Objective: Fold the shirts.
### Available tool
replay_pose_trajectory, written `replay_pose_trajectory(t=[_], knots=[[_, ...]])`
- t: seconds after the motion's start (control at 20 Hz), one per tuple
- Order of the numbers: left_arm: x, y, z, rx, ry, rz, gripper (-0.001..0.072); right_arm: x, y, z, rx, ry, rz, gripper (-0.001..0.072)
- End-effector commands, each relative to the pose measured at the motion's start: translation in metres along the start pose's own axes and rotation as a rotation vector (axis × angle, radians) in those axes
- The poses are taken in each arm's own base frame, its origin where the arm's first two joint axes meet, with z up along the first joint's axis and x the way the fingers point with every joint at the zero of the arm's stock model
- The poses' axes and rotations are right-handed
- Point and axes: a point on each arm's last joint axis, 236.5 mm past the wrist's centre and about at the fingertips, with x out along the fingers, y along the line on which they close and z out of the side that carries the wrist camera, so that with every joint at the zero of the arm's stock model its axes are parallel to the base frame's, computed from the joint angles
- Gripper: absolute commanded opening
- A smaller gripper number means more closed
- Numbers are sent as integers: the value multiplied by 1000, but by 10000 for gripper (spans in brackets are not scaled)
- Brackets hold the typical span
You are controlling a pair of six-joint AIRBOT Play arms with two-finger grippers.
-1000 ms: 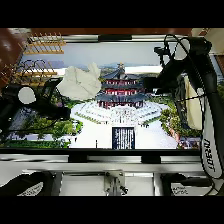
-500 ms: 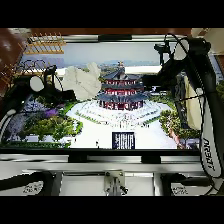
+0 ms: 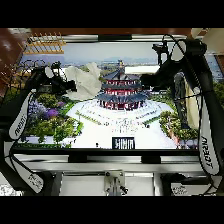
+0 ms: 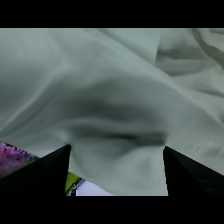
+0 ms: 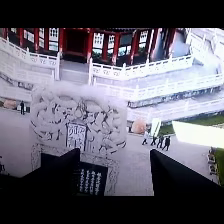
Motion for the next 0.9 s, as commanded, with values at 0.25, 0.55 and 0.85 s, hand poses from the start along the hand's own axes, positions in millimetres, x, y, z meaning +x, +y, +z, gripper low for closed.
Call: replay_pose_trajectory(t=[0.25,0.55,0.85], knots=[[7,-10,13,-24,-29,-53,32,0,8,11,2,-45,32,552],[-235,-127,74,391,-534,-183,29,-42,-20,30,-25,-209,-102,552],[-361,-209,-75,651,-490,-340,29,-160,3,-23,29,-371,-46,552]])
